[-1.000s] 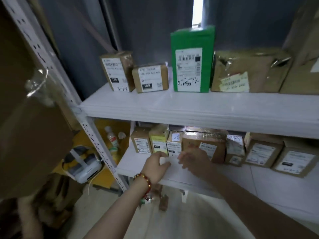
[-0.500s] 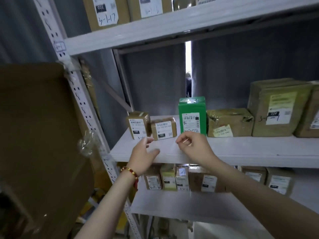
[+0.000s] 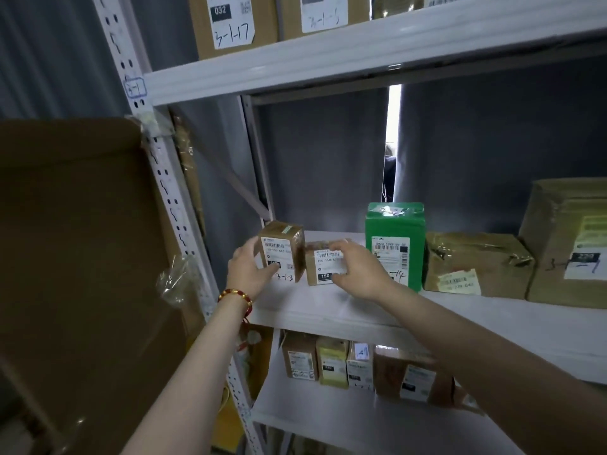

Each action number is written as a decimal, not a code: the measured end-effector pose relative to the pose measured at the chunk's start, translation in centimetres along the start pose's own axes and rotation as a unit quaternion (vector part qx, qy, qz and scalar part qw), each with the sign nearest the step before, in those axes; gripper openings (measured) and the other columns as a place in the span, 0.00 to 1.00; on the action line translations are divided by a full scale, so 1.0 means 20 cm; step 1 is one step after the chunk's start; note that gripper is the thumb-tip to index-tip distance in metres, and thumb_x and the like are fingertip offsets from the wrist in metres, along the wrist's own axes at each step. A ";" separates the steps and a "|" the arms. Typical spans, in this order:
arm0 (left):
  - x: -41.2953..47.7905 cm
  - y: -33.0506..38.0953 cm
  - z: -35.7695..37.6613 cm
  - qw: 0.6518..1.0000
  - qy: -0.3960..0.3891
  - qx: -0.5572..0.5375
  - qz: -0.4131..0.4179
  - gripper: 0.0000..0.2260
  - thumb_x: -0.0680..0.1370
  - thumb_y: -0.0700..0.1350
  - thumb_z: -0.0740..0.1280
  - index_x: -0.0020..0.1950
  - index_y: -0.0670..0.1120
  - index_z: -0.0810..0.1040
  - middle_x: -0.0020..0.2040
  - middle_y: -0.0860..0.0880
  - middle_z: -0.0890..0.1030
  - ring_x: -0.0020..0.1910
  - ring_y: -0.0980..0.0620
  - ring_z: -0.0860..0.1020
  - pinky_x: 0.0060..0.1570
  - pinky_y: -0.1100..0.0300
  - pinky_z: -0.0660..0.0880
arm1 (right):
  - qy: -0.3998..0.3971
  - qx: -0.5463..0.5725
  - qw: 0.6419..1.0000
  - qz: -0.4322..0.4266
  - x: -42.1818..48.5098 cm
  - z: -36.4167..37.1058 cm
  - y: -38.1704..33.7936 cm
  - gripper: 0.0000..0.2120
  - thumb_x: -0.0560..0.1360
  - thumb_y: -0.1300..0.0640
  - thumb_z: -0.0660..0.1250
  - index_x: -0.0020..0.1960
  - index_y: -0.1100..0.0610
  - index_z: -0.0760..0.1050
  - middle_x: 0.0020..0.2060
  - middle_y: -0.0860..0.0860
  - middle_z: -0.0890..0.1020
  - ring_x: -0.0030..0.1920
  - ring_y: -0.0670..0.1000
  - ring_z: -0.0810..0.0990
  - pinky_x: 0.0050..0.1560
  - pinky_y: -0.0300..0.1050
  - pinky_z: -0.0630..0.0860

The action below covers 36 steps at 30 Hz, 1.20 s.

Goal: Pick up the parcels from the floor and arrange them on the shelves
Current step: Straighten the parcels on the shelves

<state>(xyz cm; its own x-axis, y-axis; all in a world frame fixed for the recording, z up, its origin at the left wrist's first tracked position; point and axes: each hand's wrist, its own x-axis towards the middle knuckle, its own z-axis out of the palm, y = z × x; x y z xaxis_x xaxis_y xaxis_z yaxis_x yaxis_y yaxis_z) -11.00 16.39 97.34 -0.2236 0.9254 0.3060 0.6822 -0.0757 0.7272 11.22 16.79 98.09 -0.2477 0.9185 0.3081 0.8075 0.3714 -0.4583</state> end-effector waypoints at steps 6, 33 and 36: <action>0.18 0.01 0.05 0.998 -0.009 0.038 -0.040 0.42 0.72 0.51 0.75 0.79 0.50 0.55 0.76 0.41 0.62 0.74 0.38 0.61 0.72 0.41 0.61 | -0.012 -0.070 0.997 -0.019 0.12 0.19 0.08 0.30 0.73 0.56 0.71 0.72 0.56 0.66 0.71 0.51 0.69 0.72 0.56 0.64 0.67 0.50 0.68; 0.58 -0.08 0.32 0.986 -0.071 0.094 0.118 0.25 0.75 0.55 0.71 0.71 0.55 0.73 0.72 0.47 0.65 0.68 0.38 0.66 0.69 0.47 0.66 | -0.021 -0.359 0.928 0.095 0.50 0.37 0.13 0.25 0.81 0.44 0.60 0.72 0.56 0.66 0.67 0.59 0.74 0.68 0.60 0.72 0.73 0.60 0.64; 0.59 -0.08 0.33 0.986 -0.081 0.085 0.122 0.26 0.74 0.55 0.71 0.72 0.54 0.73 0.73 0.47 0.65 0.68 0.38 0.66 0.68 0.47 0.66 | -0.027 -0.369 0.923 0.107 0.50 0.36 0.11 0.21 0.81 0.49 0.61 0.71 0.57 0.68 0.66 0.59 0.75 0.67 0.59 0.73 0.71 0.60 0.66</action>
<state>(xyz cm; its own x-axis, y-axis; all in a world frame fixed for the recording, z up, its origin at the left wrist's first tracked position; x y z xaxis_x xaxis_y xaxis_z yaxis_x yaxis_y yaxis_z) -10.04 29.86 95.73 0.0649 0.9356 0.3472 0.8118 -0.2519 0.5268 6.70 27.70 94.13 -0.0503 0.9730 0.2254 0.9810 0.0058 0.1939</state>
